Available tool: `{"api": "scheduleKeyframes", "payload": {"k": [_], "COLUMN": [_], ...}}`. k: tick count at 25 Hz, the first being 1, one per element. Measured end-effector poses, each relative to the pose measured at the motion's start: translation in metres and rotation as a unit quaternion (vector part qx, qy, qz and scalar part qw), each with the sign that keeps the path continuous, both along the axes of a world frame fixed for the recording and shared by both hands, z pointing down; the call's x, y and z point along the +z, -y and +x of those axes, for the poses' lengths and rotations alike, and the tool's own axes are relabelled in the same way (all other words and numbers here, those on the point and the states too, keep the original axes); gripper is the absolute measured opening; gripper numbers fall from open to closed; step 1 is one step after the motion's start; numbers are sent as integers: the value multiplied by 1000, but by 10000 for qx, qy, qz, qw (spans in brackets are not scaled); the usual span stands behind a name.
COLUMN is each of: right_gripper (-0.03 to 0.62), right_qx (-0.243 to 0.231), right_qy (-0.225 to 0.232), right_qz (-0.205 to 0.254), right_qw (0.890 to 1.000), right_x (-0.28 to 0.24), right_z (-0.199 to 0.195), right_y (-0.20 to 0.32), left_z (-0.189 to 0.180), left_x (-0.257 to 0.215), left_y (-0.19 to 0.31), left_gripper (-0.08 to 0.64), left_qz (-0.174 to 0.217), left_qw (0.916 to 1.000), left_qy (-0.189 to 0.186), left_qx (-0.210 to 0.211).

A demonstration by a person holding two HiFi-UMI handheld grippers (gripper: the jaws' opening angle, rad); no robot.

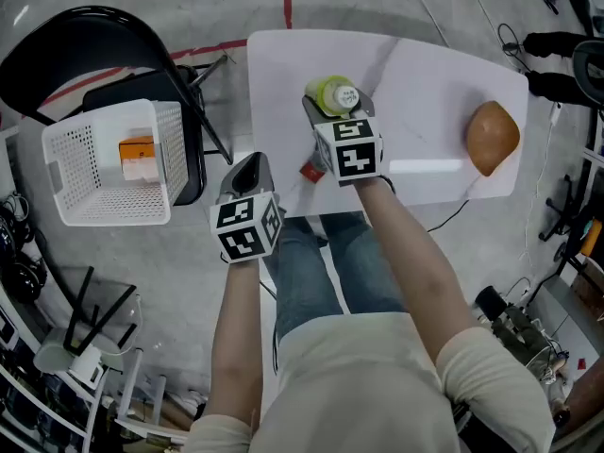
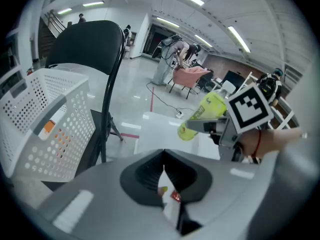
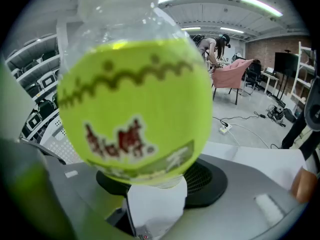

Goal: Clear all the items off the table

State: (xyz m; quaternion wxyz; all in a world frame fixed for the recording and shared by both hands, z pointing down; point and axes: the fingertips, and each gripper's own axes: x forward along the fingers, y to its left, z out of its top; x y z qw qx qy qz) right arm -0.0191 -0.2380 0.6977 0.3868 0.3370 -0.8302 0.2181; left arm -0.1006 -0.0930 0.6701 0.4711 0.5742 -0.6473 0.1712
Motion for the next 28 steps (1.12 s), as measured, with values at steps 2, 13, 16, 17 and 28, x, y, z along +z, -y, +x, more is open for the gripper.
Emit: {"api": "scheduleKeyframes", "payload": {"k": [2, 13, 16, 17, 28], "right_gripper": [273, 273, 273, 273, 273], "right_qx": [0, 47, 101, 107, -77], "right_qy": [15, 196, 220, 217, 238], "right_qz": [27, 115, 128, 135, 305], "right_qw": [10000, 9997, 9996, 9996, 9992], "right_x": [-8, -59, -73, -78, -135], "right_z": [3, 17, 26, 29, 55], "right_y": [-3, -24, -32, -34, -59], "left_z": [3, 19, 23, 24, 40], "left_x": [-6, -45, -58, -62, -109], "left_y": [-2, -19, -27, -30, -52], "left_gripper": [8, 8, 8, 8, 8], "left_qz": [23, 159, 183, 183, 331], "left_qw": [10000, 9997, 9995, 9994, 9985], "left_qy": [15, 97, 118, 129, 294], "left_qx": [-13, -141, -237, -267, -333]}}
